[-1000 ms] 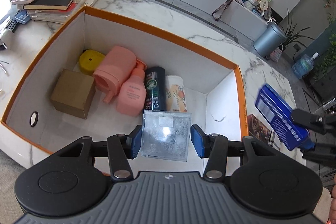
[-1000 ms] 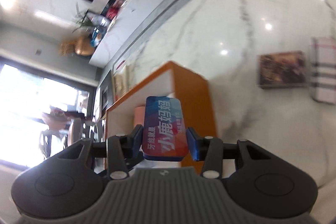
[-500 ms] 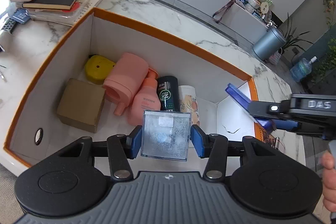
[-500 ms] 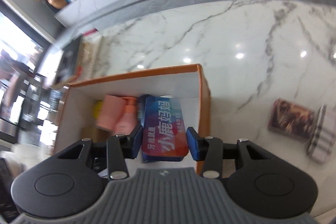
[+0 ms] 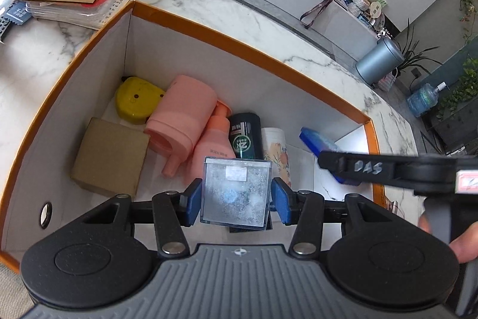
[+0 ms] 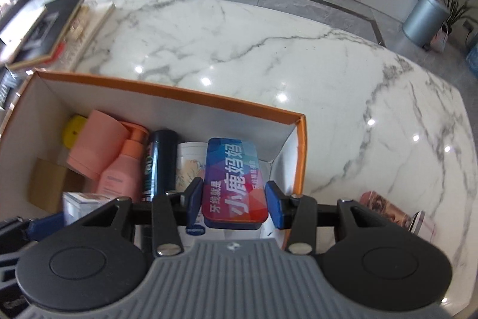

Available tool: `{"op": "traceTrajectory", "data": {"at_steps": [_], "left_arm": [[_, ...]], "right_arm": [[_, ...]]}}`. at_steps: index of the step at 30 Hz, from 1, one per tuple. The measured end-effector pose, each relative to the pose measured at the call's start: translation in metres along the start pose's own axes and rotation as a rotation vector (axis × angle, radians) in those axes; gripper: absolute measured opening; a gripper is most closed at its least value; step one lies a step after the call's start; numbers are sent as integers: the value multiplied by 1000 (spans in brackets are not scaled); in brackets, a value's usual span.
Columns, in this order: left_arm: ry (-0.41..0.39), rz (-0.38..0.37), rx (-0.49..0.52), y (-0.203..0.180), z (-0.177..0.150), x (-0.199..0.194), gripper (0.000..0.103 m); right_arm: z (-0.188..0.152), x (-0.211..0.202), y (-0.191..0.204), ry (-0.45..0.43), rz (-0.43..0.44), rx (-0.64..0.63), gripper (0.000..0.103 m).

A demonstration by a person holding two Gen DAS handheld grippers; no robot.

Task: Organize rigid objects
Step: 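Carry the tin over the box with the right gripper while the left holds the cube above it, then lower the clear cube box into the box and open the left gripper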

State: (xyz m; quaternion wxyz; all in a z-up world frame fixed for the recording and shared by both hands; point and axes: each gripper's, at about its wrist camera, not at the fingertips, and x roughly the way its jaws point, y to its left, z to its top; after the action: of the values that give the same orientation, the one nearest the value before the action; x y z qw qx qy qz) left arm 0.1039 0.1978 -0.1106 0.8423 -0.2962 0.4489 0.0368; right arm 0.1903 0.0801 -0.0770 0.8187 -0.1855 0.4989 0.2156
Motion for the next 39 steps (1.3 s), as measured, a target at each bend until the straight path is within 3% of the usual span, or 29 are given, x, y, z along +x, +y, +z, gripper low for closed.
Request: {"op": "traceTrajectory", "data": {"at_steps": [7,8,9,13,22,26,30,33,39], "left_arm": [[2,-17,-10,3,2,4,56],[3,-22,-12,4,3,4,56],[6,-23,-13,4,2,4,56],[14,-14,-10,4,-1,2,56],[41,-27,34,-6,-12,-8,56],[102,-66,84,-21,-17,-7,56],[190,-94,40,-32,-19,6,56],[242,-65,34,-43,-19,20,56],[358,34,50,-63,-24,52,56]], "right_arm": [[0,18,12,16,-69,-52,45],[0,20,14,14,-74,-59,42],[1,23,15,17,-73,-66,23],[2,30,18,21,-106,-83,23],[-8,3,-4,15,58,9,23],[-24,-27,-26,-62,152,83,22],[-42,-57,-55,-184,134,150,23],[-54,-63,-79,-209,93,208,24],[-75,-58,-109,-190,107,292,24]]}}
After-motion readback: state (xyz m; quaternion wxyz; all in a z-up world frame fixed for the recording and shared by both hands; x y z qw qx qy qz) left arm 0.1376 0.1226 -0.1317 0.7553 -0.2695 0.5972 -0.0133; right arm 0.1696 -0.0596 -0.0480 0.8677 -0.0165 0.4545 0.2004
